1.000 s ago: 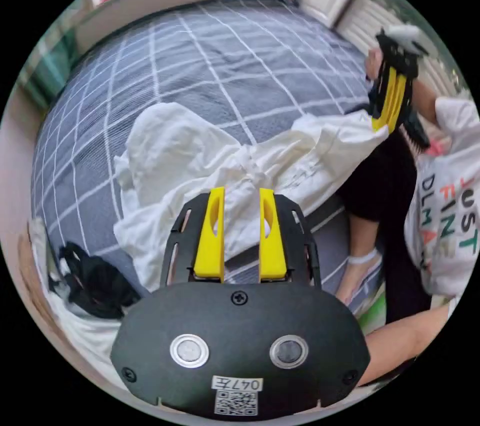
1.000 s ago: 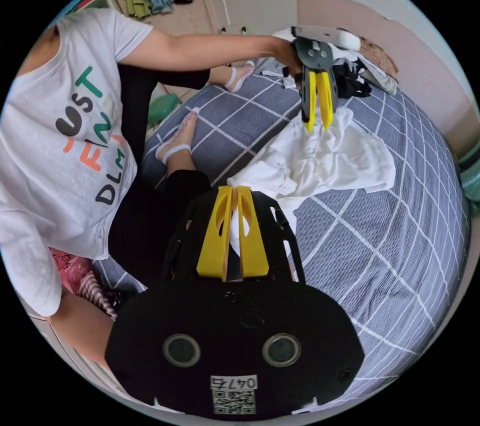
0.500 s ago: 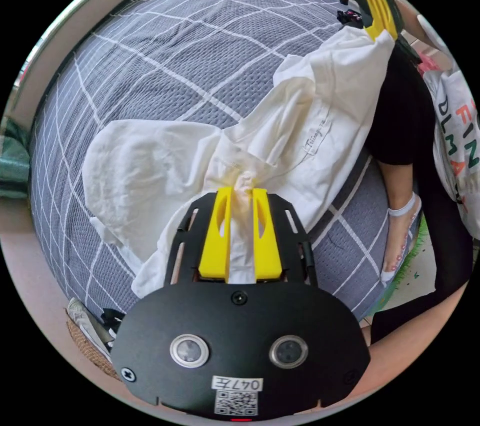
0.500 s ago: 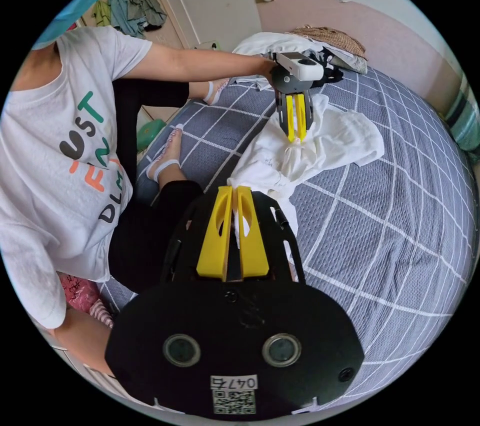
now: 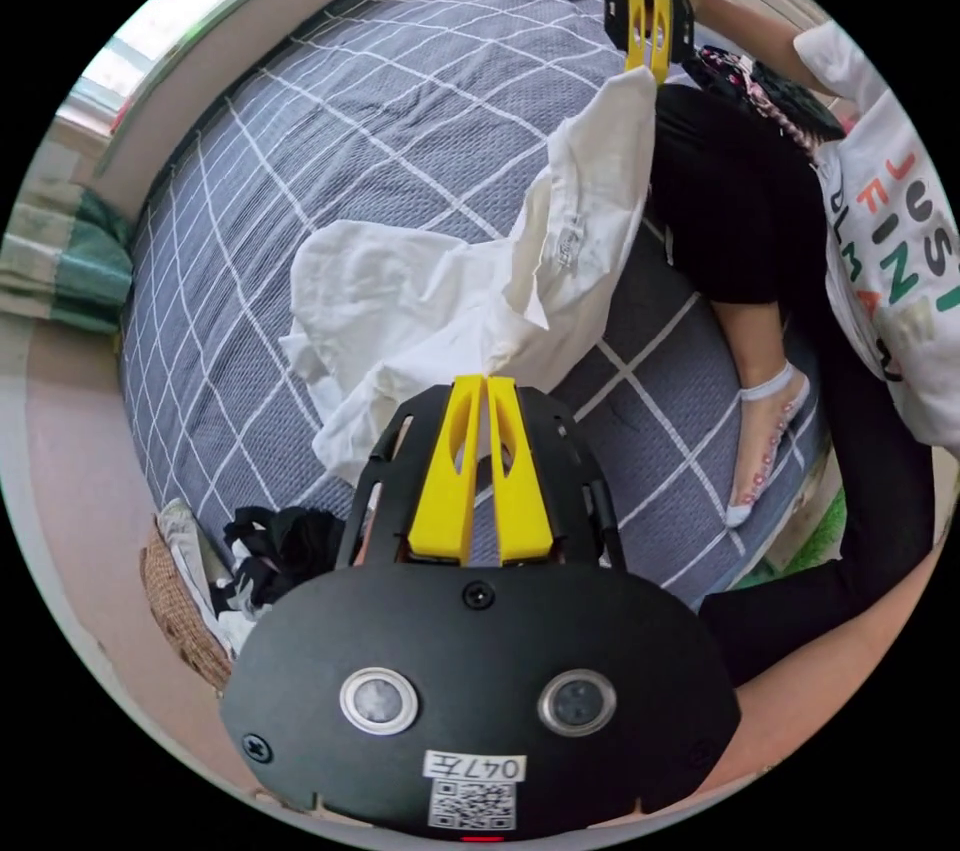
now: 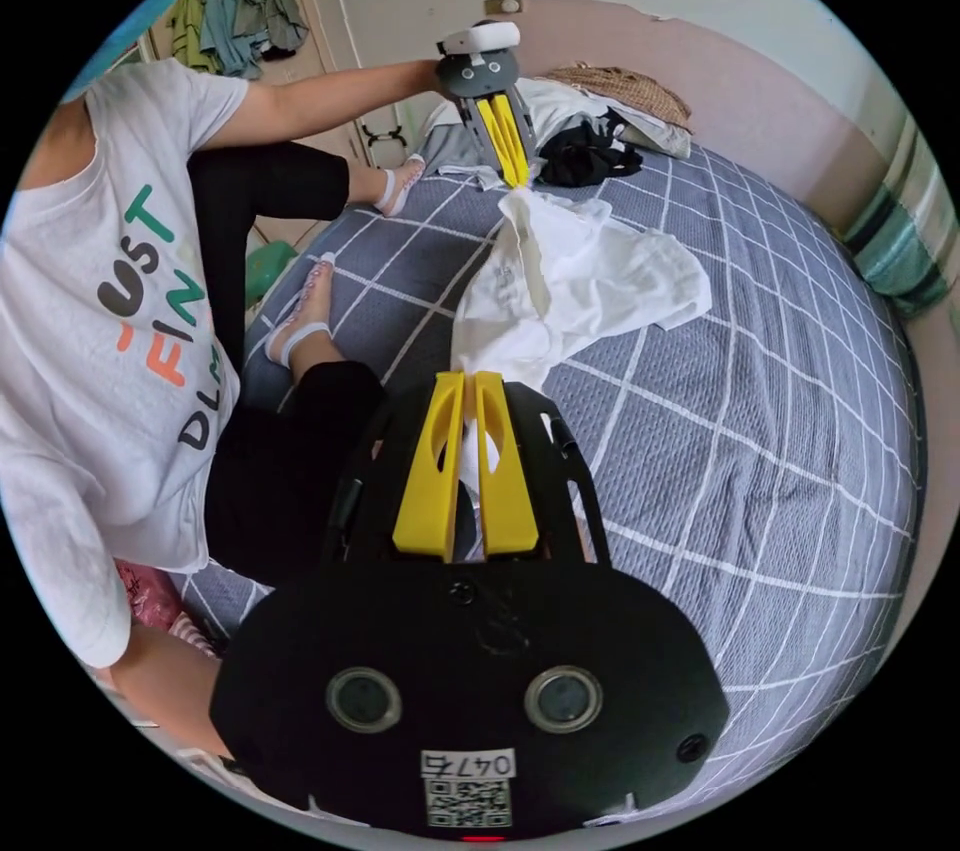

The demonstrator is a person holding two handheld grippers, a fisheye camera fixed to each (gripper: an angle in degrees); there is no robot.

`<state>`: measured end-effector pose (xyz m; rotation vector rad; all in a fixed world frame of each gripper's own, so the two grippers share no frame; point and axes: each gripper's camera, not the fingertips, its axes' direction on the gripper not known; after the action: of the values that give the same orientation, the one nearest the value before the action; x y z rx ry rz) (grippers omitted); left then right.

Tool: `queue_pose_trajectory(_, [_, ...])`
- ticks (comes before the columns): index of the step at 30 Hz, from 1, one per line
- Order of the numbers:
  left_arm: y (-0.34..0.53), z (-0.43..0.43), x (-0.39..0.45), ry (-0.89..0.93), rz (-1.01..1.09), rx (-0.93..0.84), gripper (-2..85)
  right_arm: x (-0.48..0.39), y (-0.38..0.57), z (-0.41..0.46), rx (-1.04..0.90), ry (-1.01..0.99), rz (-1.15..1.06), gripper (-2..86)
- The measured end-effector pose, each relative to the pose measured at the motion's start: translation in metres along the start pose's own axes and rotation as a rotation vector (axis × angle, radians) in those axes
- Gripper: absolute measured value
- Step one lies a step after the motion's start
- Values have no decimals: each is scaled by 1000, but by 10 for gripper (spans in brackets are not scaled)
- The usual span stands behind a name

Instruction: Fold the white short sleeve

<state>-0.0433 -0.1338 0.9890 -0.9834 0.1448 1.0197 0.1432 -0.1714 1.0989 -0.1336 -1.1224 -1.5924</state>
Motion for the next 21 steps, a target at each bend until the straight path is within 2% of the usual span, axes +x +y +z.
queue_pose_trajectory(7, [12, -19, 8, 58, -25, -2, -7, -25, -8, 3, -40, 74, -9, 2])
queue_pose_trajectory(11, [47, -40, 26, 185, -76, -72, -7, -41, -28, 24, -75, 1, -66, 17])
queue_pose_trajectory(15, [83, -18, 71, 209, -92, -191, -7, -60, -41, 41, -74, -58, -138, 66])
queue_pose_trajectory(21, [97, 19, 105, 227, -105, -216, -7, -62, -68, 60, -75, -79, -122, 58])
